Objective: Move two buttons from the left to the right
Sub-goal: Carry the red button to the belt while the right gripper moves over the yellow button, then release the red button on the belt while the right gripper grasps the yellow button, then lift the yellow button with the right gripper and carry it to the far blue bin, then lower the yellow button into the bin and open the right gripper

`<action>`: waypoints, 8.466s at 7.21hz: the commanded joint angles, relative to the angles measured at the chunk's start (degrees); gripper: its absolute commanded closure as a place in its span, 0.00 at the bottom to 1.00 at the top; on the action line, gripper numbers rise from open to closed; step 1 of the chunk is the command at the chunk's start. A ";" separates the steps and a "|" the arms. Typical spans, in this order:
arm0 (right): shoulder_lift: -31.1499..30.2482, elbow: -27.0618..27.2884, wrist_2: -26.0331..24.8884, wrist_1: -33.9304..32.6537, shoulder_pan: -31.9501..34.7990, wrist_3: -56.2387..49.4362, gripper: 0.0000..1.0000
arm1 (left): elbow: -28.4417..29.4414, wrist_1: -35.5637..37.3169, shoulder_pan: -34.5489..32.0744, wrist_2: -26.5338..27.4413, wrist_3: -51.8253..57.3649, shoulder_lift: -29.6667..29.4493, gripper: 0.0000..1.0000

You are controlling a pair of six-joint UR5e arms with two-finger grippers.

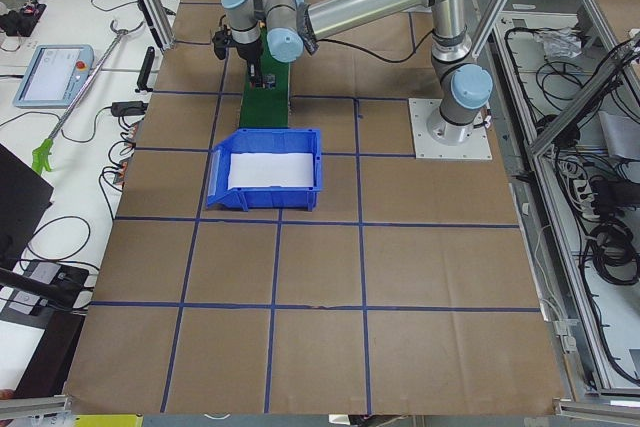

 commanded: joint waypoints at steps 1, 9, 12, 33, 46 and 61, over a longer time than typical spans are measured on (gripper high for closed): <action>0.17 0.16 -0.07 0.07 0.00 -0.36 0.00 | -4.27 6.43 0.13 0.01 0.96 -0.60 0.94; 0.61 3.24 0.72 -0.99 -0.09 -0.45 0.00 | -3.77 9.97 1.10 0.09 2.28 0.61 0.00; 1.83 4.12 0.63 -0.90 -0.09 -0.45 0.00 | 4.03 -4.39 0.31 0.09 1.40 4.39 0.00; -8.36 -9.33 -1.73 28.18 -26.07 -27.65 0.94 | 2.30 -19.21 -5.41 2.20 -6.78 17.50 0.00; 4.21 3.58 -7.98 11.85 -35.77 -44.93 0.94 | 2.04 -19.21 -5.41 2.12 -6.60 17.58 0.00; -10.55 -6.85 2.29 25.23 -29.29 -39.96 0.00 | 2.04 -19.13 -5.41 2.03 -6.42 17.58 0.00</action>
